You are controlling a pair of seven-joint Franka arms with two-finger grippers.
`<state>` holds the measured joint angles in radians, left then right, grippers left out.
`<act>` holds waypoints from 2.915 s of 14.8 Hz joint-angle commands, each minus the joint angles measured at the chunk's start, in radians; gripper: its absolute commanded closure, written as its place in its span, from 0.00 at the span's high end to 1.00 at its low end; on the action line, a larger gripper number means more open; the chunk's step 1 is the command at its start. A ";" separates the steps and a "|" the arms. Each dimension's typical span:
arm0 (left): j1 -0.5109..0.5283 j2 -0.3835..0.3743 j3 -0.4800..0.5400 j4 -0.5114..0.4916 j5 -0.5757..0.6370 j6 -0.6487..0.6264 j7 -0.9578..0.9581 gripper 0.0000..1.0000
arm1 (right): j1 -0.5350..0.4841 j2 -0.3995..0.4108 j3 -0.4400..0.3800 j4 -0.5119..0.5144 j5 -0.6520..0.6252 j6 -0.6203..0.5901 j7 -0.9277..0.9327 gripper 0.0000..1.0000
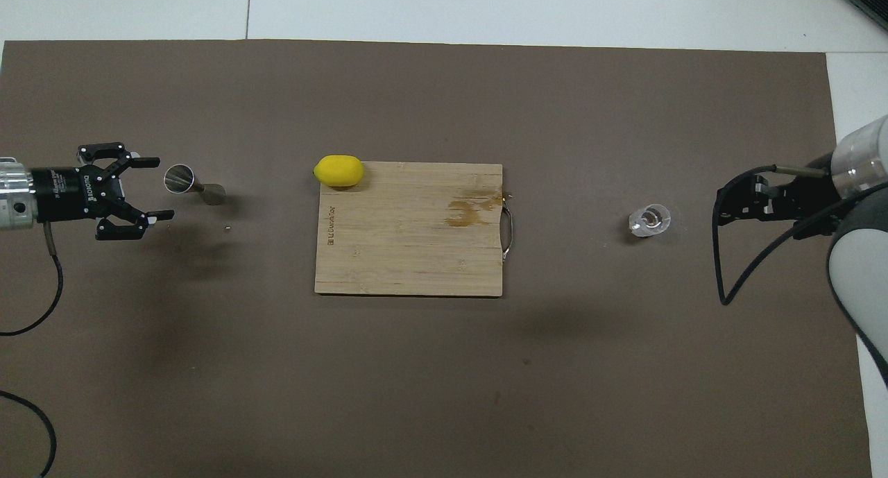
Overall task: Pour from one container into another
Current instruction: 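Close the left gripper around the small metal cup, then carry the metal cup onto the wooden board and set it down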
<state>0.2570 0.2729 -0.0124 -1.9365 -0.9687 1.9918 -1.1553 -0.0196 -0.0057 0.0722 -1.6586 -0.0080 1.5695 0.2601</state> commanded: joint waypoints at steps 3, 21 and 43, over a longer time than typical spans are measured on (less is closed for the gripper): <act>-0.012 0.005 -0.005 -0.021 -0.028 0.033 0.014 0.99 | -0.013 -0.023 0.006 -0.027 -0.003 0.007 -0.019 1.00; -0.022 0.019 -0.006 -0.027 -0.079 0.039 0.114 0.07 | -0.013 -0.025 0.006 -0.027 -0.003 0.007 -0.019 1.00; -0.519 -0.080 -0.014 0.090 -0.160 0.127 -0.262 0.00 | -0.013 -0.025 0.006 -0.027 -0.003 0.007 -0.019 1.00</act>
<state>-0.1548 0.1976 -0.0431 -1.8273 -1.0749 1.9858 -1.3961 -0.0197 -0.0058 0.0722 -1.6586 -0.0080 1.5695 0.2601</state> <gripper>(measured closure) 0.493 0.000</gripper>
